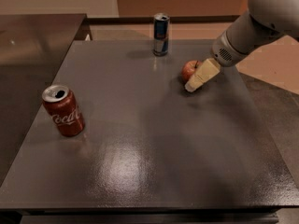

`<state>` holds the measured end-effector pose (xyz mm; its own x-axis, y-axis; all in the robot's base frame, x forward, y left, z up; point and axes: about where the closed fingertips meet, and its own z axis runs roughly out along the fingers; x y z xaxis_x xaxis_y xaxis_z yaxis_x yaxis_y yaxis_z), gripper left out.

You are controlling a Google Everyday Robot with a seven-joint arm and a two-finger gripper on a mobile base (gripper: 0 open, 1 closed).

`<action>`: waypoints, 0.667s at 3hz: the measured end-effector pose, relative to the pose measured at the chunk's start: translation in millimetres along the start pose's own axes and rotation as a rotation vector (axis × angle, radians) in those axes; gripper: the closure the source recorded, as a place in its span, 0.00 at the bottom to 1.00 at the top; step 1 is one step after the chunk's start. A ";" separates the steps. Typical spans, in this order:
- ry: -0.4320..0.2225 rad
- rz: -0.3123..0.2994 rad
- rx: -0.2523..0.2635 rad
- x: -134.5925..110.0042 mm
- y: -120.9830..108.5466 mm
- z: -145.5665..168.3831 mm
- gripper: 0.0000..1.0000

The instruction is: Move apple near redbull can

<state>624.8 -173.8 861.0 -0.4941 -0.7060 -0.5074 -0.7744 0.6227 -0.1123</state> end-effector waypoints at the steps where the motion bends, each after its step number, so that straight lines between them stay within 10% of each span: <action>1: -0.011 -0.002 -0.012 -4.1 2.6 8.2 0.18; 2: -0.022 -0.001 -0.016 -6.3 3.8 9.2 0.41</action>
Offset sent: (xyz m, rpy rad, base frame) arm 0.0043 0.0095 -0.0014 0.0369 -0.0127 0.0073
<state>628.6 -163.8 855.9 -0.4851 -0.6989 -0.5256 -0.7810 0.6166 -0.0991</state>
